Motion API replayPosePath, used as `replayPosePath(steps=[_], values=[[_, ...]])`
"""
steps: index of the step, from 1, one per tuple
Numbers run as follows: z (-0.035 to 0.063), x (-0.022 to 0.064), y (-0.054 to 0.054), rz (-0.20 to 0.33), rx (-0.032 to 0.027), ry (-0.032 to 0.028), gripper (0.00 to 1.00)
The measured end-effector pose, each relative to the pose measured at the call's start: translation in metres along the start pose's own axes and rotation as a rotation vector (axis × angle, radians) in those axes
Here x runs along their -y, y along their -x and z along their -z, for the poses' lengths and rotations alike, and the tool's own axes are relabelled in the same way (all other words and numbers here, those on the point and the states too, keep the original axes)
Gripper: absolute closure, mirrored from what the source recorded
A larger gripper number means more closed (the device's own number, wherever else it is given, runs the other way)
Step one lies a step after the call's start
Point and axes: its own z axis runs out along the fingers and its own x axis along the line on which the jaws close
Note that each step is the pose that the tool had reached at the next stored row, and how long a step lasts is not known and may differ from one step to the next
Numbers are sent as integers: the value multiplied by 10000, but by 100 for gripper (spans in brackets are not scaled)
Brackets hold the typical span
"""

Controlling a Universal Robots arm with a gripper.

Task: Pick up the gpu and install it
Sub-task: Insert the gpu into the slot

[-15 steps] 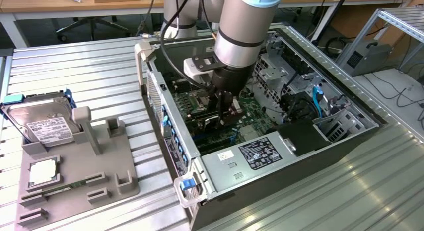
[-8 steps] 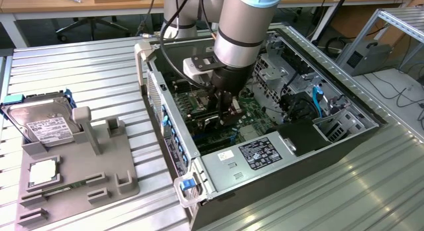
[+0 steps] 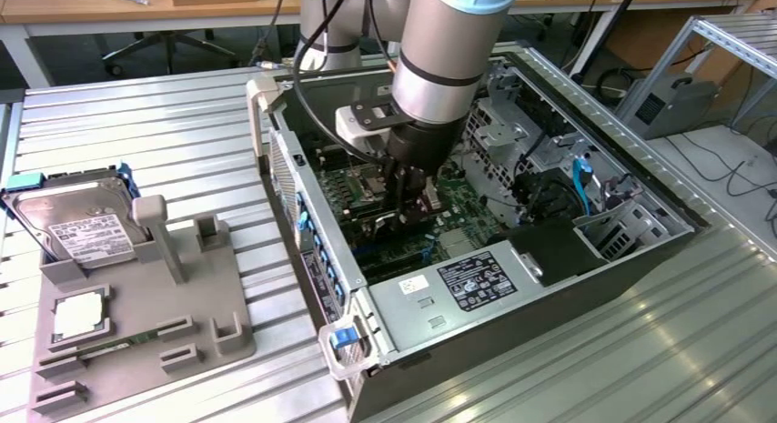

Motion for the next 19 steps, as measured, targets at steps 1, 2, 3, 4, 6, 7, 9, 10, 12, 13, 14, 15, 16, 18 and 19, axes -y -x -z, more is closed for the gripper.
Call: replayPosePath(steps=[1, 2, 3, 4, 6, 7, 9, 10, 12, 13, 14, 15, 16, 18, 19], values=[[0, 0, 0, 0, 0, 0, 56], [0, 0, 0, 0, 0, 0, 62], [0, 0, 0, 0, 0, 0, 62], [-3, 0, 0, 0, 1, -1, 62], [-14, 0, 0, 0, 0, 1, 62], [-18, 0, -1, 0, -1, 1, 62], [-19, 0, -5, 0, 0, 0, 62], [-20, 0, -12, 1, 0, 0, 62], [-19, 0, -16, -1, 0, 0, 62], [-19, 0, -16, -1, 0, 0, 62], [-19, 1, -16, 0, 0, 0, 62], [-19, 0, -17, 0, 0, 0, 62], [-19, 0, -16, 0, 5, -1, 62], [-20, 0, -14, 1, 34, 0, 62], [-20, 0, -14, 1, 36, 0, 62]])
